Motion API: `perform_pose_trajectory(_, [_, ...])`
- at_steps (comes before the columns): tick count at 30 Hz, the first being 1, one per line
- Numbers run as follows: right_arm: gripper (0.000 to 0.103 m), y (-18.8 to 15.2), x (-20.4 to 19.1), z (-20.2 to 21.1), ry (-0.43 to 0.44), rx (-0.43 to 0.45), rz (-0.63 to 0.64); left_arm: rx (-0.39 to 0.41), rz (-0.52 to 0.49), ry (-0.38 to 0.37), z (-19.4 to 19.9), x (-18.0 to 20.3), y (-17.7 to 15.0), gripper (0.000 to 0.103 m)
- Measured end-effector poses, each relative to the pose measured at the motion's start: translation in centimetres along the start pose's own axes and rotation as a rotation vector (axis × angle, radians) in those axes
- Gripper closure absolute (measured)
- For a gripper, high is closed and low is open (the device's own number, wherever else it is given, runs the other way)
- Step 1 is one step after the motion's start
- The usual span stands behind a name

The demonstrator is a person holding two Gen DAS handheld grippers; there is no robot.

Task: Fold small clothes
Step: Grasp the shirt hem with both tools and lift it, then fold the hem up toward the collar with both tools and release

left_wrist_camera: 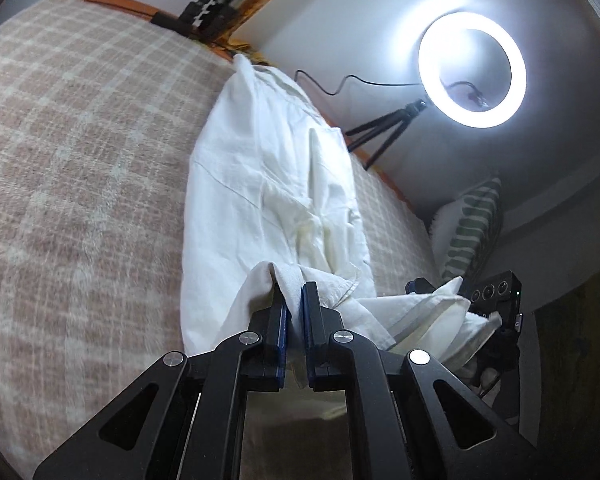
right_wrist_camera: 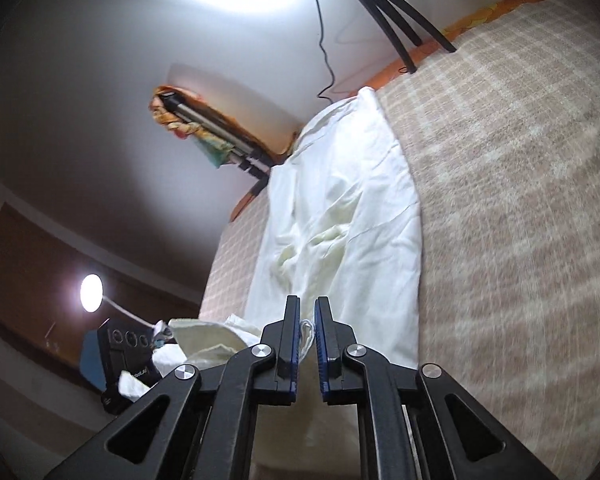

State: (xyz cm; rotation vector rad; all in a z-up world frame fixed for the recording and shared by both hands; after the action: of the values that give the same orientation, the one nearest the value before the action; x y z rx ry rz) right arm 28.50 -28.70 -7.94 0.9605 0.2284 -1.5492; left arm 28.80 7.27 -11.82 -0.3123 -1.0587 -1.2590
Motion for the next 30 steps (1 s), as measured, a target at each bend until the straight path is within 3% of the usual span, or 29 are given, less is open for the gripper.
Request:
perform_pose_trajectory(7, [0.094, 3.0, 2.2, -2.3, -0.007, -0.004, -0.066, -0.032, 0.076, 0.002, -1.5, -1.9, 1.3, 0.094])
perform_pose_trajectory(9, [0.077, 3.6, 2.3, -2.0, 0.009, 0.007, -0.072, -0.045, 0.087, -0.003, -1.3, -1.9, 1.7, 0.093])
perform_pose_trajectory(11, [0.073, 3.9, 2.0, -1.5, -0.02, 0.024, -0.025, -0.03, 0.07, -0.012, -0.7, -1.8, 2.0, 0.091])
perform_pose_trajectory(13, [0.073, 3.8, 1.7, -1.3, -0.043, 0.015, 0.019, -0.008, 0.05, -0.014, 0.1, -1.7, 2.2, 0.085])
perform_pose_trajectory(15, [0.073, 3.2, 2.0, -1.2, -0.055, -0.008, 0.036, 0.018, 0.053, -0.019, 0.8, -1.8, 2.3, 0.065])
perform_pose_trajectory(16, [0.073, 2.8, 2.2, -1.2, -0.064, -0.017, 0.04, 0.048, 0.046, -0.008, 1.5, -1.8, 2.4, 0.061])
perform_pose_trajectory(22, [0.072, 1.3, 3.9, -1.2, -0.08, -0.072, 0.053, 0.075, 0.027, 0.027, 2.6, -2.4, 2.6, 0.06])
perform_pose_trajectory(30, [0.071, 0.4, 2.7, -2.7, -0.1, -0.127, 0.124, -0.04, -0.059, 0.093, -0.6, -2.0, 0.3, 0.061])
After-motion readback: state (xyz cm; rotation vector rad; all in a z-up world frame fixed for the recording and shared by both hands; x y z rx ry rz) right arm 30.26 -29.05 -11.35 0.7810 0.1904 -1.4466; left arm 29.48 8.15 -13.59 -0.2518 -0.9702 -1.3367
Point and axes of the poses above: each gripper's, at about its wrist camera, not at the fingertips, and z roughly against the way its jaws point, x to its right, y to its top, the point moved 3 cm from there along -z, roughly the way its jaws point, and after that the axes turned 5 degrees about -y, right-handed, at the moved point
